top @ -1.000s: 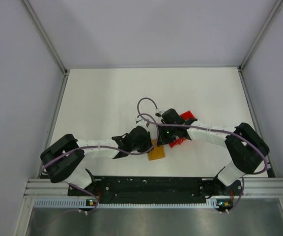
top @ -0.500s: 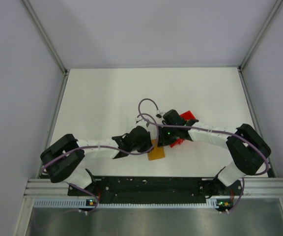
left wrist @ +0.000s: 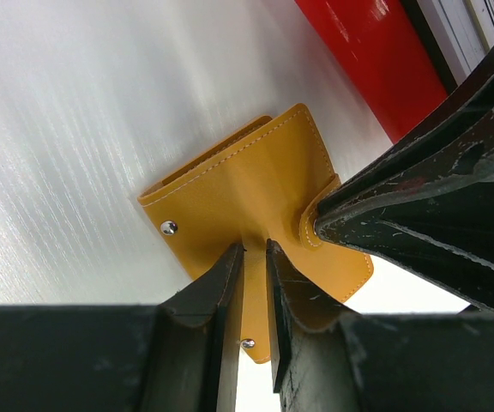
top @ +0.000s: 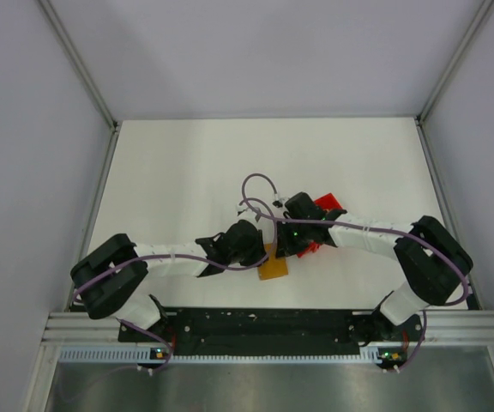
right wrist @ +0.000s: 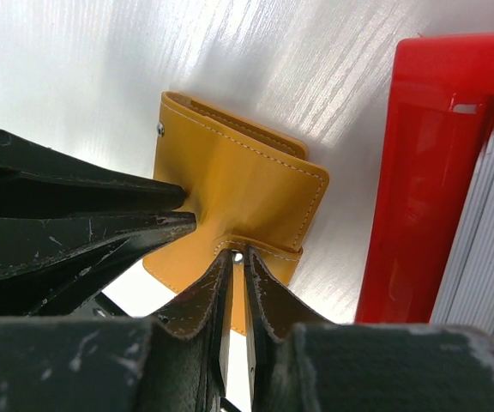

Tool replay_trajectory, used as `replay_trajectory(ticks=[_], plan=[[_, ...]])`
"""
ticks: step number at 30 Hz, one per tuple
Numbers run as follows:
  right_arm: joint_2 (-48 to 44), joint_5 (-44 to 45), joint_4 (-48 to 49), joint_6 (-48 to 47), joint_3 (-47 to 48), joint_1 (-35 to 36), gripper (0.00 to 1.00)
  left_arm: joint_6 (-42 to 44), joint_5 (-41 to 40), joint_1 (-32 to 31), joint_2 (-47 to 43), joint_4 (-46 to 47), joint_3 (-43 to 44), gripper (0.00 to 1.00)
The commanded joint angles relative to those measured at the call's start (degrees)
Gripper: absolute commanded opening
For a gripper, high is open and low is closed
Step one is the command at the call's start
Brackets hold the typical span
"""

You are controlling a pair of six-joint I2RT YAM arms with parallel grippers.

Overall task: Put the credit cards into the card holder
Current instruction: Close the card holder at the center of the board.

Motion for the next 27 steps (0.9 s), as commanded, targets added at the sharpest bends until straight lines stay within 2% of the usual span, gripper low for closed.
replay_trajectory(ticks=[1,16,27], plan=[[1.34,2.36,0.55,0.19,-1.08,0.28,0.10,0.09,0.03,-0.37,3.01,-2.28,-0.42,0.21],[8.89,6.23,-1.47,1.33,1.90,2.04,0.09,0.26,0.82,-0.37,2.93,-0.88,-1.12,0.21],[8.64,11.42,0.28,4.41,-1.16,5.47,0.07,-0.17,0.47,-0.37,2.75,-0.61,-1.47,0.21]])
